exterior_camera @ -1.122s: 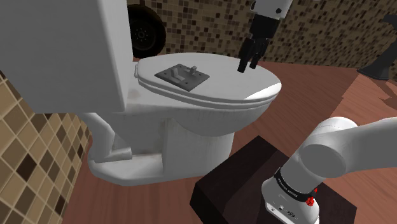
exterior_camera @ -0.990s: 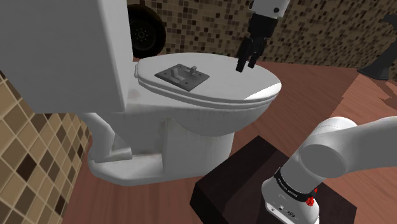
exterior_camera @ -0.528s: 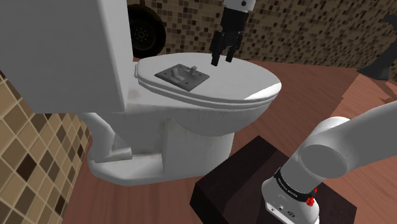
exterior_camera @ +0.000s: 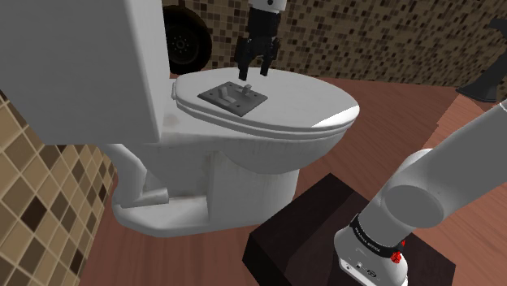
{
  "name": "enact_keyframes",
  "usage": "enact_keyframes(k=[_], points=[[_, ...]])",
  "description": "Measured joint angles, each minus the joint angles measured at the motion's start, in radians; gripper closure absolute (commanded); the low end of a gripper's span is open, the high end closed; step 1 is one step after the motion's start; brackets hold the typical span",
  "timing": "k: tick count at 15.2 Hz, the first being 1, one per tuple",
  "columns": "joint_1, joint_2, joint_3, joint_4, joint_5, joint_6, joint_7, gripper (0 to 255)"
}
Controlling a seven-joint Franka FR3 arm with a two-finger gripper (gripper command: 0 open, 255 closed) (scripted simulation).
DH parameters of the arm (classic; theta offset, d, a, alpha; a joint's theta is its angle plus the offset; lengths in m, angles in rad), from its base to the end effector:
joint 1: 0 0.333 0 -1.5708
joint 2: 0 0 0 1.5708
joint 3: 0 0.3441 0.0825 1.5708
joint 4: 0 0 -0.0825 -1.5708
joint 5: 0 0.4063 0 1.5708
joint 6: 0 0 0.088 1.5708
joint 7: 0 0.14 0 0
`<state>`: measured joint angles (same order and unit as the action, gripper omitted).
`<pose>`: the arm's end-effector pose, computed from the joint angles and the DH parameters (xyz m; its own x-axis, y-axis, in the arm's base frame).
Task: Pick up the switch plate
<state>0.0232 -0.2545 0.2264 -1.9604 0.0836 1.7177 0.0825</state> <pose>0.4778 0.1429 0.5712 0.9890 0.1476 0.0036 0.1477 -0.9887 -0.0266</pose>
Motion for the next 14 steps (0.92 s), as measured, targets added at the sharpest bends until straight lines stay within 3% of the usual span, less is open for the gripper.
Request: enact_keyframes(k=[6, 7, 14], points=[[0.003, 0.004, 0.006, -0.073, 0.001, 0.077, 0.002, 0], [0.003, 0.004, 0.006, -0.077, 0.002, 0.081, 0.002, 255], [0.003, 0.004, 0.006, -0.081, 0.002, 0.086, 0.002, 255]])
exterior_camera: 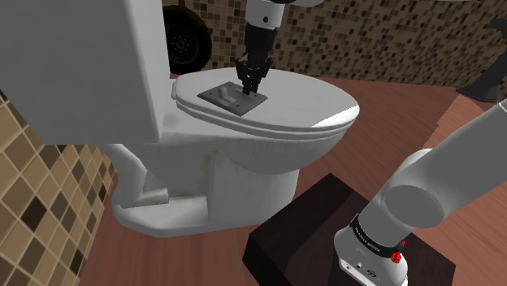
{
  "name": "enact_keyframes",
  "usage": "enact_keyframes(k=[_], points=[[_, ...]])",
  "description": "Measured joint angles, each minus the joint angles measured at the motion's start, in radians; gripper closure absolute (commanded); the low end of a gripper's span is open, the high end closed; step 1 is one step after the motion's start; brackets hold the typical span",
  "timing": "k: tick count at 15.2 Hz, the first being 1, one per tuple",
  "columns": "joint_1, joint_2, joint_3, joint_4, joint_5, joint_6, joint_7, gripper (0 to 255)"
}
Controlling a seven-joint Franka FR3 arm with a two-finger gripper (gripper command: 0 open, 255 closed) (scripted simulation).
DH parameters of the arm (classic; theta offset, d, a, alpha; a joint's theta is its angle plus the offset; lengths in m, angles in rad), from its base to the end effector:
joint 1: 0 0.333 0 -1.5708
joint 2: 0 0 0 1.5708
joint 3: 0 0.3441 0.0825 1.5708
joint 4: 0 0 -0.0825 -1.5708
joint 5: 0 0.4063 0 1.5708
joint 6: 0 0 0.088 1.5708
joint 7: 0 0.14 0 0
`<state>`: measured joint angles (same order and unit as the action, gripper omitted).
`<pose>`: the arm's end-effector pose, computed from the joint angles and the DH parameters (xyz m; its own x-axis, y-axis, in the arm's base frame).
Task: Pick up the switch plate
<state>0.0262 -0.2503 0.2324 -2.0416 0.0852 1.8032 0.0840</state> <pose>0.4792 0.1453 0.5358 0.9890 0.1478 0.0035 0.1478 -0.9887 -0.0263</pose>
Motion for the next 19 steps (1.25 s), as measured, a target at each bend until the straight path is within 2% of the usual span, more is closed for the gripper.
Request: enact_keyframes(k=[6, 19], points=[[-0.001, -0.002, -0.001, 0.026, -0.001, -0.028, 0.001, 255], [-0.004, 0.020, -0.005, 0.217, -0.008, -0.197, 0.009, 255]])
